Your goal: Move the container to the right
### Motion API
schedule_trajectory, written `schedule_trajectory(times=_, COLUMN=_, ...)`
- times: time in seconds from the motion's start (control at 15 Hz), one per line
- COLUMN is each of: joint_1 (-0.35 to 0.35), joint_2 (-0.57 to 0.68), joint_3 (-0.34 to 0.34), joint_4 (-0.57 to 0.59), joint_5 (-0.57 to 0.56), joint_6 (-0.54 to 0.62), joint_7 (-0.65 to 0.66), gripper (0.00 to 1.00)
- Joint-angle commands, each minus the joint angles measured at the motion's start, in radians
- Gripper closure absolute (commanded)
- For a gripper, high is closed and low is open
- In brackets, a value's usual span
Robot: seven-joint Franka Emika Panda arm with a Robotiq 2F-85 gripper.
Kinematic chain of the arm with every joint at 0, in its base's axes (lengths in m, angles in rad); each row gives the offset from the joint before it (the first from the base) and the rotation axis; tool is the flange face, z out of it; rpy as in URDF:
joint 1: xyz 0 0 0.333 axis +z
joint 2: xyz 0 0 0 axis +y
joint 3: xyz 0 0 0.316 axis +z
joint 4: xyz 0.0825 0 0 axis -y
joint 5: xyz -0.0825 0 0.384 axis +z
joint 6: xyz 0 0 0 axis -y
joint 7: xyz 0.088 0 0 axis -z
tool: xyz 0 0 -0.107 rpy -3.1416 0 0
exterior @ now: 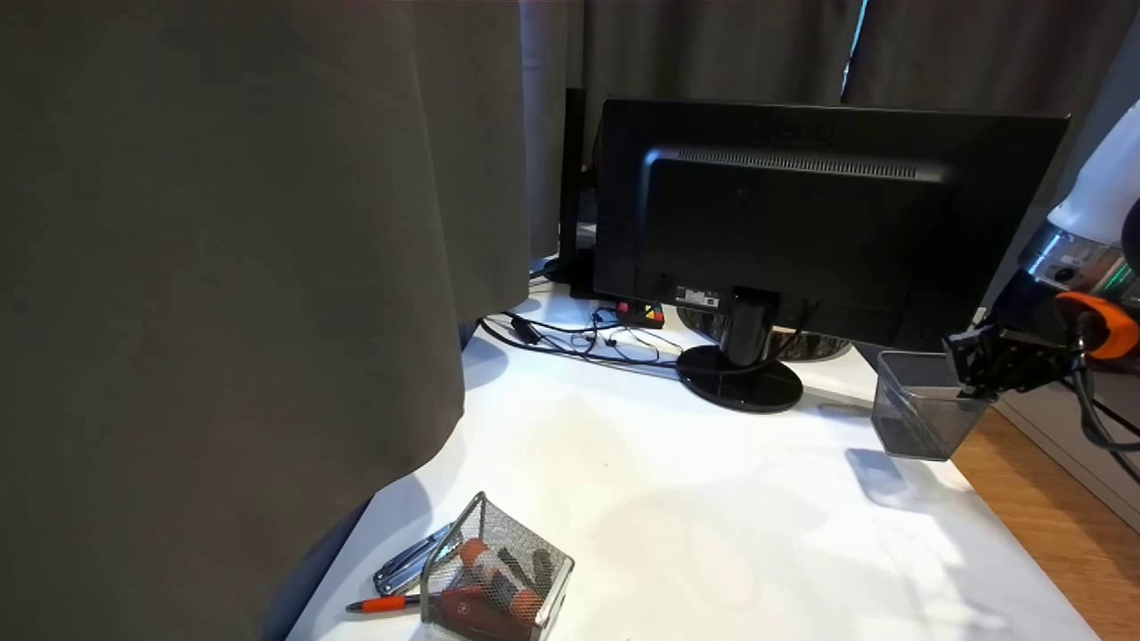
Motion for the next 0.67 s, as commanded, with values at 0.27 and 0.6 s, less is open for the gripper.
schedule_trajectory(times=0.27, joint_1=0.021, joint_2=0.066, joint_3=-0.056, joint_4=-0.010, joint_5=0.014, joint_6=0.126, joint_7=-0.015, gripper=0.99)
schedule_trajectory(times=0.6, joint_1=0.019, joint_2=0.082, joint_3=-0.073, joint_4=-0.007, joint_5=0.035, joint_6=0.113, joint_7=-0.010, gripper=0.69)
